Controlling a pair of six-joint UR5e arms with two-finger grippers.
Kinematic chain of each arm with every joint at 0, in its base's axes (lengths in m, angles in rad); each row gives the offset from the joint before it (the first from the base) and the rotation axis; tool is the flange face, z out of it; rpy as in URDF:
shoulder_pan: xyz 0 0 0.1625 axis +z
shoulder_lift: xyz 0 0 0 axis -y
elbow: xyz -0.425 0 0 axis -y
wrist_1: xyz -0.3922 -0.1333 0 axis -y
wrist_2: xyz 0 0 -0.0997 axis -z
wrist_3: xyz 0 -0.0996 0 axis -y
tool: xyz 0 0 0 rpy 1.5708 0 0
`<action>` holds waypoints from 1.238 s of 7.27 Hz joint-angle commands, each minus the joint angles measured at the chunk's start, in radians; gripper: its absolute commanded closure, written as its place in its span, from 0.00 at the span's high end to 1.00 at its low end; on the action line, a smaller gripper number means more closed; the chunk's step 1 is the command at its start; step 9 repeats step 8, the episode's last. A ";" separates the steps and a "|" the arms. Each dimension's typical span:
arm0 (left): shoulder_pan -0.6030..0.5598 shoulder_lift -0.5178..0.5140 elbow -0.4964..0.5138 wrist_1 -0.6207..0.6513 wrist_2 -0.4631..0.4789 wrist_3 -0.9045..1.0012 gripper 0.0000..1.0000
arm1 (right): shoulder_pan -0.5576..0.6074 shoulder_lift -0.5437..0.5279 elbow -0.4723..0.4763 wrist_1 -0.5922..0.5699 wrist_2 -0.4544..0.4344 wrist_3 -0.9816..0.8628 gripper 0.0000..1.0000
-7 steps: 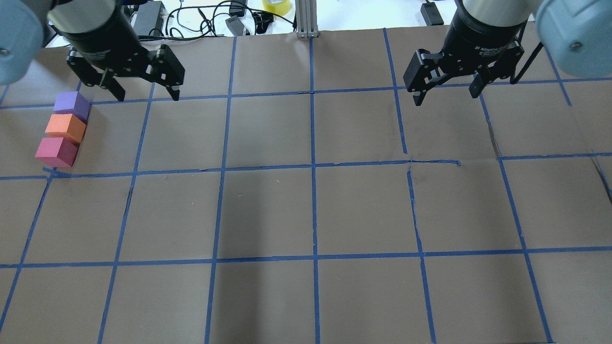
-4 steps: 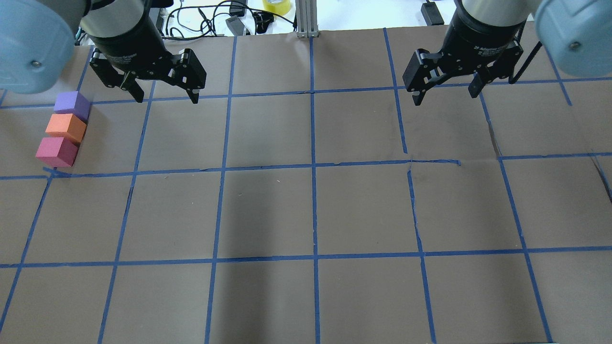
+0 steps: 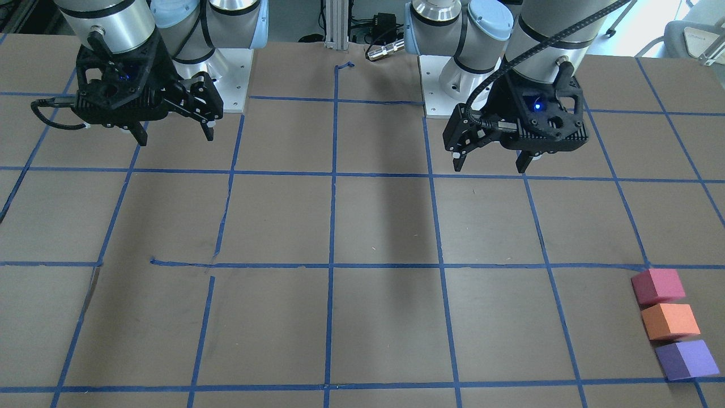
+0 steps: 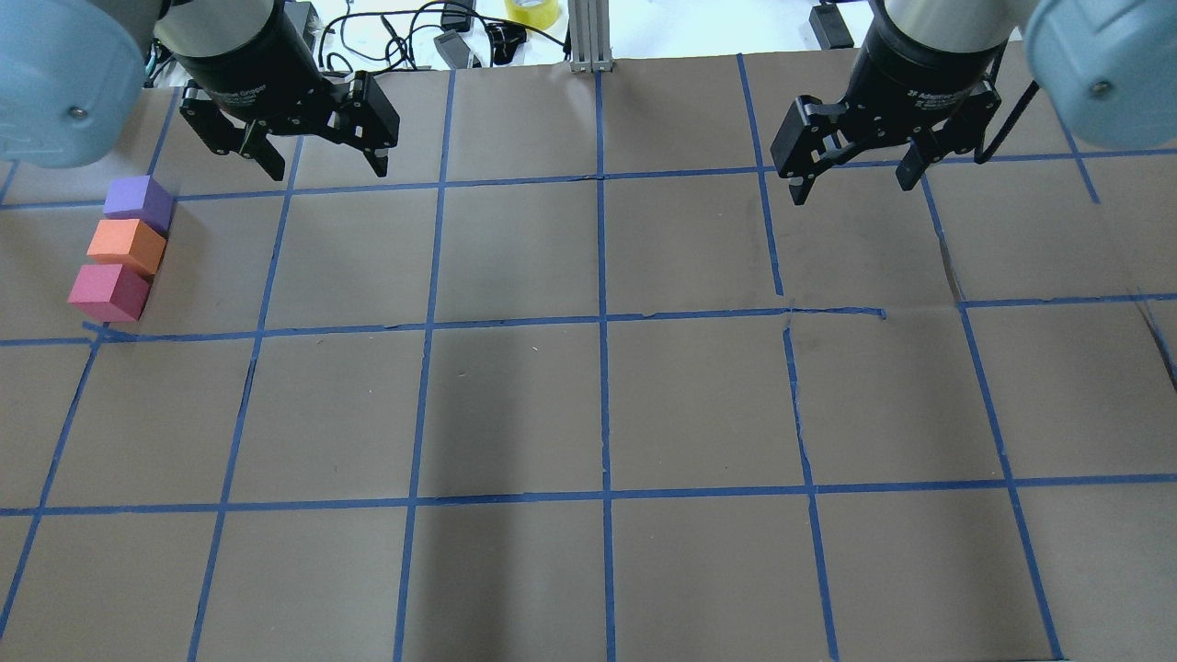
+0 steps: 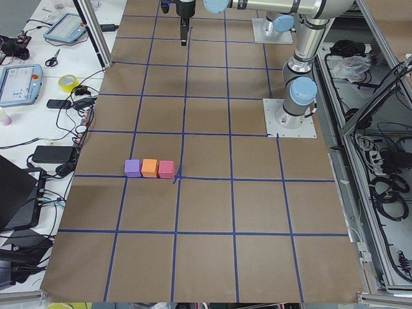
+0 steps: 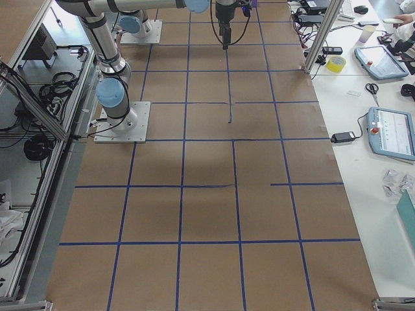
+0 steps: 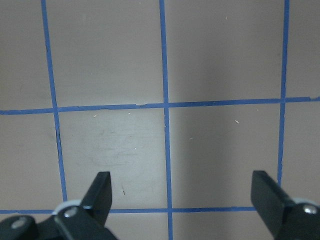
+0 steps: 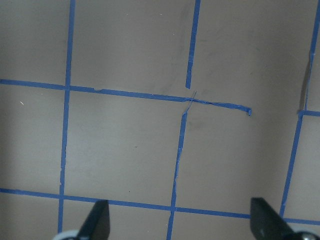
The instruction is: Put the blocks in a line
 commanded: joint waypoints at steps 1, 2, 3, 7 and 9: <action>0.003 0.010 -0.016 0.002 -0.008 0.009 1.00 | 0.000 0.002 0.001 0.003 0.001 0.000 1.00; 0.003 0.030 -0.032 -0.003 -0.008 0.009 1.00 | 0.000 0.002 0.001 0.003 0.001 0.000 1.00; 0.003 0.033 -0.043 0.008 -0.005 0.009 1.00 | 0.000 0.002 0.001 0.003 -0.003 0.000 1.00; 0.003 0.038 -0.043 0.008 -0.001 0.009 1.00 | 0.000 0.000 0.001 0.001 0.003 0.000 1.00; 0.004 0.039 -0.045 0.006 -0.001 0.009 1.00 | 0.000 0.000 0.001 0.001 0.000 0.000 1.00</action>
